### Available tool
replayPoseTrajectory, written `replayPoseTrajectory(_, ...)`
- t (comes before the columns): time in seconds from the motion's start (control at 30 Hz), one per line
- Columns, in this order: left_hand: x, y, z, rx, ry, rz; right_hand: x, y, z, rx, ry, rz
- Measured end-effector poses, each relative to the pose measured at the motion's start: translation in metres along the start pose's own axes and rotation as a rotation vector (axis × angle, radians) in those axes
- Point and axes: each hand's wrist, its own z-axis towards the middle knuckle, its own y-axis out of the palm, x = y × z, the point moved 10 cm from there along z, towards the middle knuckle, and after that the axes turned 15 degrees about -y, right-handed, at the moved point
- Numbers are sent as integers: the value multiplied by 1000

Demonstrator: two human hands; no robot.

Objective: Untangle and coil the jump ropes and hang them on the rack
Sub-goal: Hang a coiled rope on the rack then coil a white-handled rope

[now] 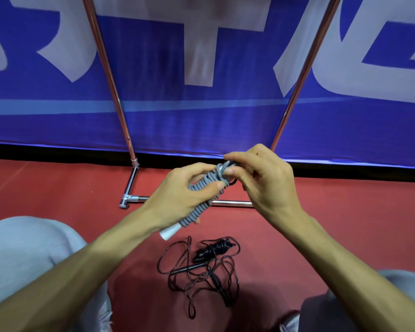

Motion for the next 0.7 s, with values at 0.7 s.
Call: replayPoseTrajectory(0.7,-11,6,5,-112,-156,-194,-1,-3,-4,-41,-45,-37)
